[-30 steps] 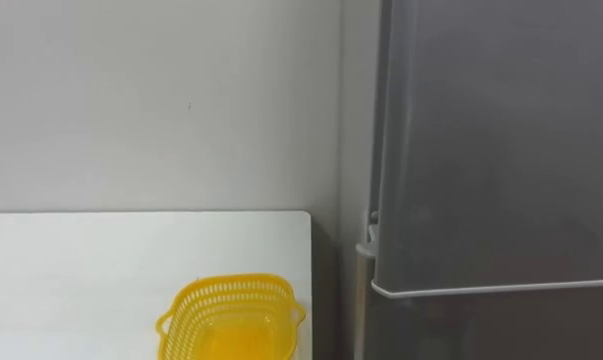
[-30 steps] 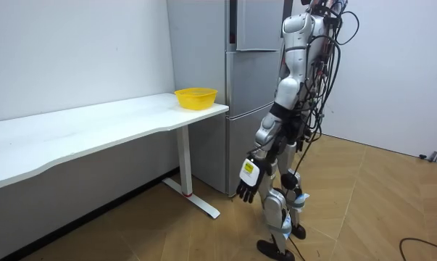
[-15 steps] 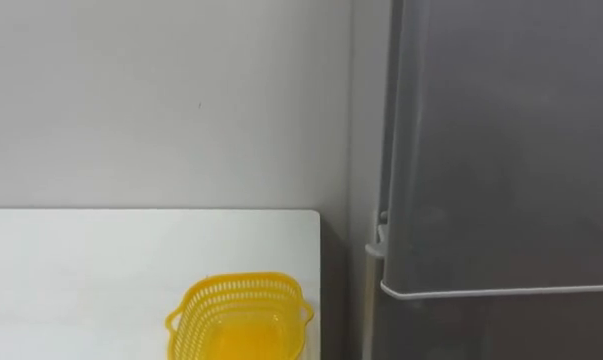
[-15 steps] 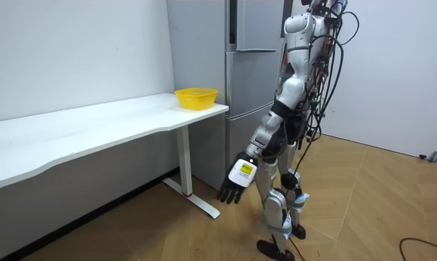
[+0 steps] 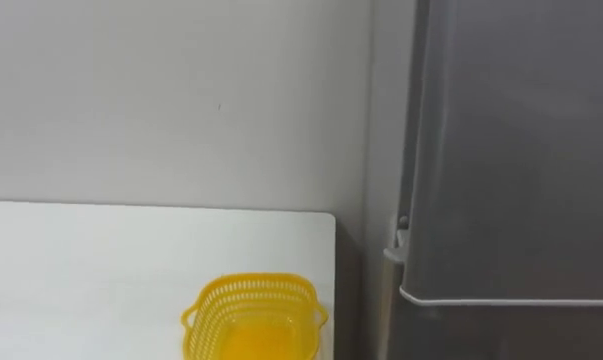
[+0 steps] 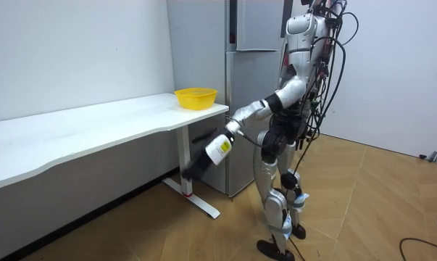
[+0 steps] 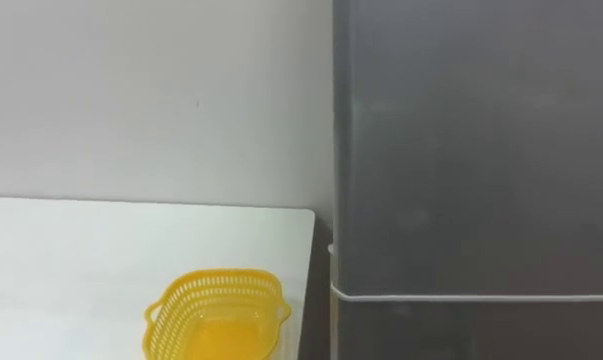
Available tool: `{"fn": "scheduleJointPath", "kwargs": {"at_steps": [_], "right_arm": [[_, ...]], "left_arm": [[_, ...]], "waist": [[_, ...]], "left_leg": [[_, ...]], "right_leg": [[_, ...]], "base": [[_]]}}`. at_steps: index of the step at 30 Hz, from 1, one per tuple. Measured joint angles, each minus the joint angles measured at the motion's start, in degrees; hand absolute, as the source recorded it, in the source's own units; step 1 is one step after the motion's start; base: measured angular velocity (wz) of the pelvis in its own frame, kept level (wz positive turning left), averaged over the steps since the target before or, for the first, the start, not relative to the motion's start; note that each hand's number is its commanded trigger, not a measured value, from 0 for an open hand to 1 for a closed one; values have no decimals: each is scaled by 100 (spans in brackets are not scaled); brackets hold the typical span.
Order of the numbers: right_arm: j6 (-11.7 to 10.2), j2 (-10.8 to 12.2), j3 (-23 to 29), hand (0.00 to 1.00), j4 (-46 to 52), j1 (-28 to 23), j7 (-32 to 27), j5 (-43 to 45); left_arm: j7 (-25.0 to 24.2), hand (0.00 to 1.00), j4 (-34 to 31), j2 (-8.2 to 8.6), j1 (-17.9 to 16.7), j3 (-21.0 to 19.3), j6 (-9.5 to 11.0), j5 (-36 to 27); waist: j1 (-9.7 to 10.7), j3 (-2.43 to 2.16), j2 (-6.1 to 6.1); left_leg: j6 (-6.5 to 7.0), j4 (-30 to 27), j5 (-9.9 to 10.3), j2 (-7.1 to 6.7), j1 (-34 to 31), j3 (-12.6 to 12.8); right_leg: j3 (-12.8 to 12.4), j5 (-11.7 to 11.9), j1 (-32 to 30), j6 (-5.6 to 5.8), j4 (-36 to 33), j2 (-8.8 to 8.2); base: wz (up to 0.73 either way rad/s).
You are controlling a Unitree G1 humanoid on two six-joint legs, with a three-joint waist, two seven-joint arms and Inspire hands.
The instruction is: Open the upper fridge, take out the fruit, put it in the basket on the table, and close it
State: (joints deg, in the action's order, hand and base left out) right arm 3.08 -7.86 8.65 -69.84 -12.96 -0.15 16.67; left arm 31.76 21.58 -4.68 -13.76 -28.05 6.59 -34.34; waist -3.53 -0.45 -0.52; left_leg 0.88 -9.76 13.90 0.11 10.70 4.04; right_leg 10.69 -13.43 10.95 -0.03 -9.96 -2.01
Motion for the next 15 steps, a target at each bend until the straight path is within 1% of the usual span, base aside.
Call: {"fn": "scheduleJointPath", "kwargs": {"at_steps": [1, 2, 3, 4, 5, 7, 8, 10, 11, 12, 13, 15], "right_arm": [[0, 3, 4, 0, 16, 7, 7, 13], [0, 7, 5, 0, 45, 1, 32, 34], [0, 13, 5, 0, 51, 4, 41, 67], [1, 16, 5, 0, 53, 0, 41, 82], [1, 23, 4, 0, 63, -51, 49, 84], [0, 38, -11, 0, 122, -113, 159, 15], [8, 40, -13, 0, 118, -122, 195, 15], [18, 49, -11, 0, 102, -186, 345, 13], [20, 51, -12, 0, 101, -191, 391, 12], [23, 54, -12, 0, 102, -196, 460, 13], [27, 54, -12, 0, 99, -196, 480, 13], [48, 54, -7, 0, 99, -194, 538, 14]], "left_arm": [[70, 0, -165, -6, -1, -7, 23, 28], [166, 0, -497, -25, -1, -15, 62, 29], [221, 0, -848, -39, 0, -46, 91, 29], [269, 0, -1049, -39, -1, -49, 100, 29], [308, 0, -1420, -39, -1, -66, 106, 28], [308, 0, -2067, -70, -10, -59, 135, 39], [301, 0, -2207, -83, -9, -46, 142, 54], [235, 0, -2785, -117, -8, -39, 140, 141], [224, 0, -2948, -128, -8, -37, 137, 138], [151, 0, -3308, -138, -7, -35, 136, 135], [105, 0, -3473, -149, -5, -27, 137, 135], [-174, 0, -3877, -272, 40, 32, 136, 136]], "waist": [[-4, 0, 0], [-9, 13, 15], [-2, 0, -10], [-3, 4, -3], [2, 12, 10], [21, 10, 7], [13, 10, 7], [22, 7, 2], [29, 9, 6], [26, 13, 11], [26, 17, 12], [48, 32, -1]], "left_leg": [[0, 0, 0, 0, 1, 12], [0, 1, 0, 0, 2, 45], [0, 0, 0, 0, -6, 39], [0, 1, 0, -2, -7, 38], [0, 13, 0, -5, -9, 29], [2, 20, 1, -11, -31, -24], [2, 19, 1, -14, -42, -50], [3, -2, 1, -41, -101, -102], [3, -24, 1, -53, -117, -109], [2, -83, 1, -57, -150, -115], [2, -114, 1, -61, -168, -117], [2, -166, 1, -71, -202, -126]], "right_leg": [[-16, 0, -4, 0, -4, 2], [-50, 0, -16, 0, -6, 6], [-51, 0, -18, 0, -5, 14], [-45, 0, -17, 0, 4, 10], [-39, 0, -13, 1, 15, 9], [-5, 0, -17, 2, 18, 8], [17, 0, -20, 2, 19, 9], [57, 1, -46, 2, 25, 5], [68, 1, -59, 2, 23, 6], [78, 2, -84, 1, 18, 6], [85, 2, -88, 2, 18, 5], [110, 2, -88, 2, 19, -4]], "base": [[-12], [-8], [-6], [0], [5], [10], [14], [10], [5], [4], [4], [0]]}}
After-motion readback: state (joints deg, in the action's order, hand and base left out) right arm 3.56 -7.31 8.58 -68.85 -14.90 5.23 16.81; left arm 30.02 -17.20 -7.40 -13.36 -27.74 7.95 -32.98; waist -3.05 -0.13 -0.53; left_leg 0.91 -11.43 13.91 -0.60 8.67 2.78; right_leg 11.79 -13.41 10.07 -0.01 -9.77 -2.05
